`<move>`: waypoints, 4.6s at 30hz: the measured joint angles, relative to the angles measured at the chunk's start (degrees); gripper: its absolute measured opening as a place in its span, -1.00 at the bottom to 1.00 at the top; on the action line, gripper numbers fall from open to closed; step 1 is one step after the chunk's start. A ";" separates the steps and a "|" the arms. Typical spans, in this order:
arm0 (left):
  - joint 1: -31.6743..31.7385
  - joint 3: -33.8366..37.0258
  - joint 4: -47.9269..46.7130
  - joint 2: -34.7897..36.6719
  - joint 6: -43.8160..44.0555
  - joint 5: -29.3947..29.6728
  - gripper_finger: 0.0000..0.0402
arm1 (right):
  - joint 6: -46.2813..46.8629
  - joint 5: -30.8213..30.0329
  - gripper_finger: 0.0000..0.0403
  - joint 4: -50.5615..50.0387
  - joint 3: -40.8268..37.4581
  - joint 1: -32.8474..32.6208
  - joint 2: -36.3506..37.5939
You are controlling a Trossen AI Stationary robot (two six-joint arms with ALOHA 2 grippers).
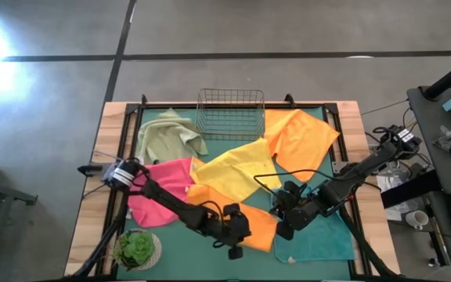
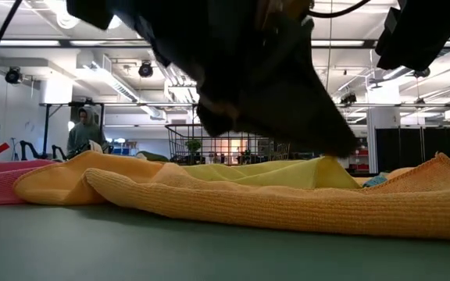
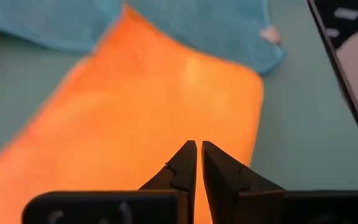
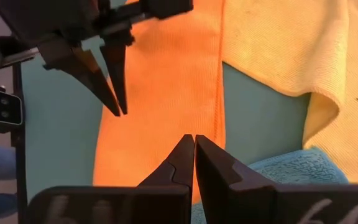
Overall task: Fold microfiber towels
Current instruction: Fold the bottom orange microfiber towel
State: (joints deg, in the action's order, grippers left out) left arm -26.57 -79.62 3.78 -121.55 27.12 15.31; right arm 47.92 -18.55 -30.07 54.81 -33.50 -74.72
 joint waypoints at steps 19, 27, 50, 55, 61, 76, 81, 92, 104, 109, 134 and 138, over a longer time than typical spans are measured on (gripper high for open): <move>-0.15 0.06 -17.91 0.57 2.53 -7.26 -0.95 | 0.02 0.07 -0.96 -0.15 -0.02 0.00 0.00; -1.19 0.38 -35.62 5.45 -0.47 -12.11 -0.95 | 0.04 0.11 -0.96 -0.60 -0.04 0.00 -0.02; -6.17 0.11 -51.32 18.92 -0.83 -14.04 -0.95 | -2.61 0.52 -0.95 -0.83 -0.07 0.02 -0.04; -8.15 0.13 -51.41 19.40 -3.45 -14.18 -0.95 | -4.06 1.02 -0.82 0.05 -0.07 0.04 -0.07; -9.03 -0.15 -55.43 19.49 -4.97 -15.02 -0.85 | -4.06 1.21 -0.50 2.31 -0.02 0.17 -0.07; -9.16 -0.81 -57.24 20.41 2.67 -16.88 -0.22 | -16.84 1.48 -0.07 2.84 2.55 0.45 -0.07; -9.97 -0.67 -46.83 20.34 3.81 -13.39 -0.22 | -33.73 5.34 -0.08 5.75 2.56 0.84 -1.47; -11.81 -1.86 -36.02 13.99 8.74 -10.49 -0.22 | -56.46 8.23 -0.08 12.39 2.56 0.92 -8.38; -12.13 -7.99 -35.72 5.99 10.24 -10.50 -0.22 | -65.47 12.67 -0.08 22.13 3.17 2.08 -19.19; -12.15 -8.89 -35.83 3.61 13.04 -9.29 -0.22 | -67.11 12.81 -0.09 22.40 6.03 2.22 -23.08; -13.20 -15.27 -40.35 2.77 8.34 -1.20 -0.22 | -67.45 13.14 -0.09 21.42 9.55 4.01 -27.19; -12.76 -14.10 -40.48 1.05 8.13 -1.17 -0.22 | -67.01 13.19 -0.09 21.41 9.53 4.20 -27.26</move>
State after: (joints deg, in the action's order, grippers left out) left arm -39.33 -93.72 -36.71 -120.51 35.25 14.14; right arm -19.09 -5.35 -8.66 64.34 -29.30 -101.97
